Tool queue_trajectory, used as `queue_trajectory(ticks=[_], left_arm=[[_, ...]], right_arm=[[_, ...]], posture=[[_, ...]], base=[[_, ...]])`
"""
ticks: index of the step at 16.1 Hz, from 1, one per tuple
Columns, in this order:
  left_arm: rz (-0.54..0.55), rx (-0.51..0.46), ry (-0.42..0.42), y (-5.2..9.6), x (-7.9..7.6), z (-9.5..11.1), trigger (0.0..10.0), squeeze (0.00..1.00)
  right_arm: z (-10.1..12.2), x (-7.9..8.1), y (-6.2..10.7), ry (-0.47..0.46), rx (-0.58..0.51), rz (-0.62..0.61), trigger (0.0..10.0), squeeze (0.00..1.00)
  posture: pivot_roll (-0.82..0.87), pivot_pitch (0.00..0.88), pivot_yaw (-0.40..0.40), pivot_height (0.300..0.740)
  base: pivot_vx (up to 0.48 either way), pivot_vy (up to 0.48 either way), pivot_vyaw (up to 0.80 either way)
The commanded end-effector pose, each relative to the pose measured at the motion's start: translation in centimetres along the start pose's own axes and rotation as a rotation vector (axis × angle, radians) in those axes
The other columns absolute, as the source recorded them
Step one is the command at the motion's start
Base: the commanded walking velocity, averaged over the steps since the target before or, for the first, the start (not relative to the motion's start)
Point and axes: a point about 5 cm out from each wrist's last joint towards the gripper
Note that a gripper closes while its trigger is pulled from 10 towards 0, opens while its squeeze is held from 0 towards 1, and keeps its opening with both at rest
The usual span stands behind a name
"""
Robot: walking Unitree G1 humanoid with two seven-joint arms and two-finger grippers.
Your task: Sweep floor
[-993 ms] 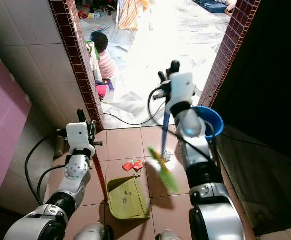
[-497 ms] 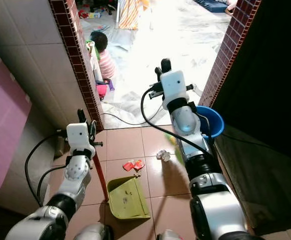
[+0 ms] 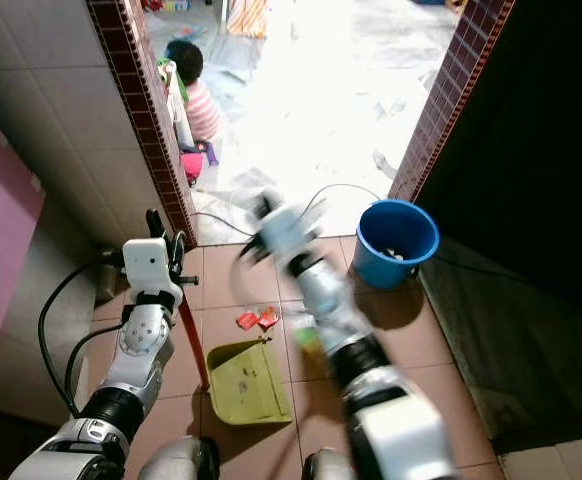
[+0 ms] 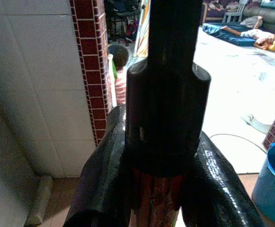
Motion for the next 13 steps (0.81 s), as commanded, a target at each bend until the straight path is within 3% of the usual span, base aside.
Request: queue_trajectory(ticks=[1, 4, 6, 10, 13], left_arm=[[-0.01, 0.073, -0.017, 0.7, 0.0, -1.3, 10.0, 0.0], [0.01, 0.077, -0.008, 0.5, 0.1, -1.2, 10.0, 0.0], [0.078, 0.049, -0.013, 0.1, 0.7, -0.6, 10.0, 0.0], [0.037, -0.044, 0.004, -0.7, 0.1, 1.9, 10.0, 0.0], [0.04, -0.14, 0.016, -0.1, 0.7, 4.3, 10.0, 0.0]], right_arm=[[1.3, -0.1, -0.4, 0.026, -0.082, 0.027, 10.0, 0.0], [1.3, 0.9, 0.3, 0.04, -0.099, 0.148, 10.0, 0.0], [1.5, 0.9, 1.3, 0.04, -0.122, 0.206, 10.0, 0.0], [4.4, -0.8, 2.5, -0.018, -0.243, -0.021, 10.0, 0.0], [6.9, -2.0, 3.4, 0.074, -0.321, -0.171, 10.0, 0.0]], posture=[[0.03, 0.125, -0.005, 0.74], [0.01, 0.118, -0.006, 0.74], [0.0, 0.106, -0.006, 0.74], [-0.02, 0.077, 0.002, 0.74], [-0.04, 0.069, 0.026, 0.74]], base=[[0.0, 0.0, 0.0], [0.0, 0.0, 0.0], [0.0, 0.0, 0.0], [0.0, 0.0, 0.0], [0.0, 0.0, 0.0]])
Point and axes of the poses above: a point about 5 cm out from each wrist's last joint towards the gripper, its own y axis pointing back from the gripper into the wrist, its own z axis along the axis of the wrist's last joint, x = y × z, and after that the axes turned 4 degrees about y, right-handed
